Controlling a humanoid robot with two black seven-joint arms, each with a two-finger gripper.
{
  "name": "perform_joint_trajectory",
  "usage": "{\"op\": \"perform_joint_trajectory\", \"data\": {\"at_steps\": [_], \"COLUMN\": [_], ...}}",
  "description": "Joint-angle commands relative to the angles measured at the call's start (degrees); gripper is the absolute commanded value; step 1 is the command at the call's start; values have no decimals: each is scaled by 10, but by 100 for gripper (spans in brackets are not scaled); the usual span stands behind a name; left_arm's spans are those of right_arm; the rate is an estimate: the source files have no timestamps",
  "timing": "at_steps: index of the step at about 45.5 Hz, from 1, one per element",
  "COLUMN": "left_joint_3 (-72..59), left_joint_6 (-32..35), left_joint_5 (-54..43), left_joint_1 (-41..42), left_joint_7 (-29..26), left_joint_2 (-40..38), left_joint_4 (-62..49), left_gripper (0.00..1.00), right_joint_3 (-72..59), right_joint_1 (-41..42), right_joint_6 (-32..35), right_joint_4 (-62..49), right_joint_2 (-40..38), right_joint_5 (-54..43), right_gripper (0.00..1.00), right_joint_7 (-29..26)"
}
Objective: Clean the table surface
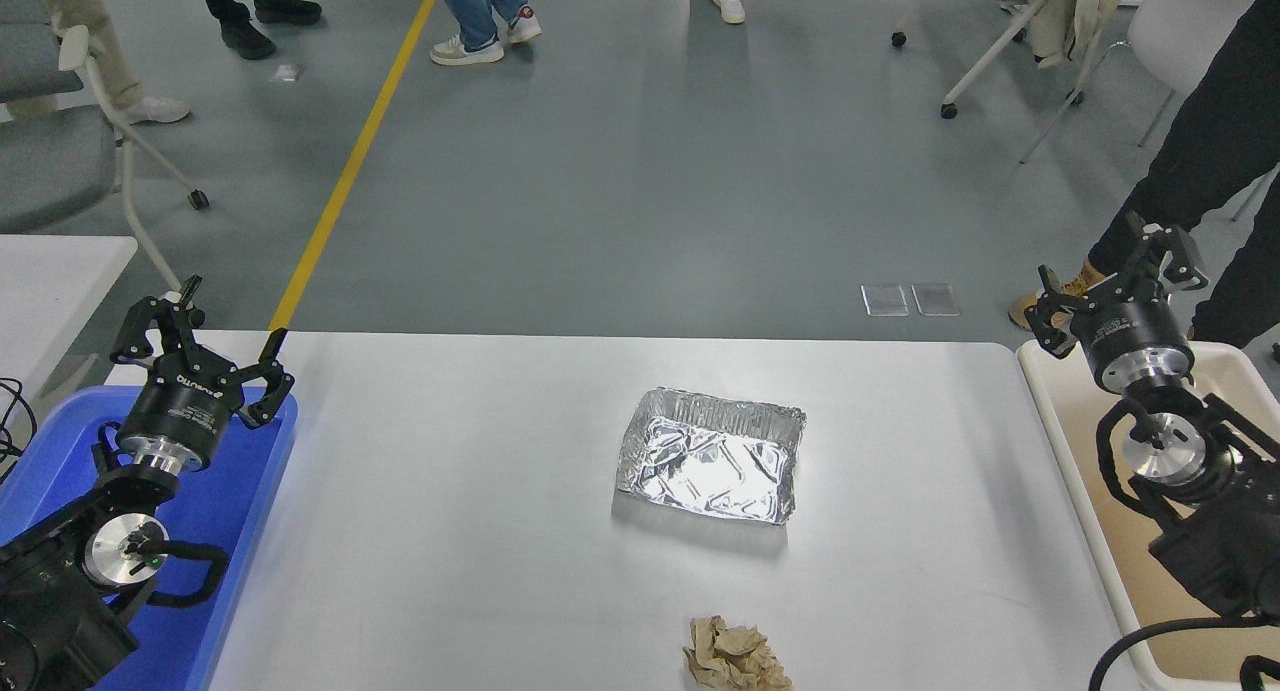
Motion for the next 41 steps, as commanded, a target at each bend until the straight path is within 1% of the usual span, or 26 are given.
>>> {"op": "perform_joint_trajectory", "data": {"at_steps": [1, 14, 18, 25, 28, 36, 41], "left_joint_3": [0, 0, 0, 0, 0, 0, 0], "left_joint_6": [0, 0, 0, 0, 0, 0, 0], "left_joint_5": [0, 0, 0, 0, 0, 0, 0], "left_joint_1": [0, 0, 0, 0, 0, 0, 0], "left_joint_7": [0, 0, 0, 0, 0, 0, 0], "left_joint_2": [0, 0, 0, 0, 0, 0, 0], "left_joint_4": [0, 0, 0, 1, 0, 0, 0], "left_gripper": [100, 100, 100, 100, 100, 100, 100], "right_joint_3": [-158, -426, -462, -472, -474, -520, -584], "right_joint_1": [52, 126, 147, 181, 195, 228, 243], "right_joint_6": [-2, 5, 5, 6, 7, 8, 9], "right_joint_4": [-14, -11, -12, -16, -15, -14, -12], "right_joint_2": [-48, -75, -84, -110, -122, -125, -125], "right_joint_5": [2, -7, -7, -24, -67, -259, -315], "right_gripper": [99, 99, 99, 99, 99, 99, 99], "right_joint_7": [-2, -2, -2, -1, -1, -1, -1]}}
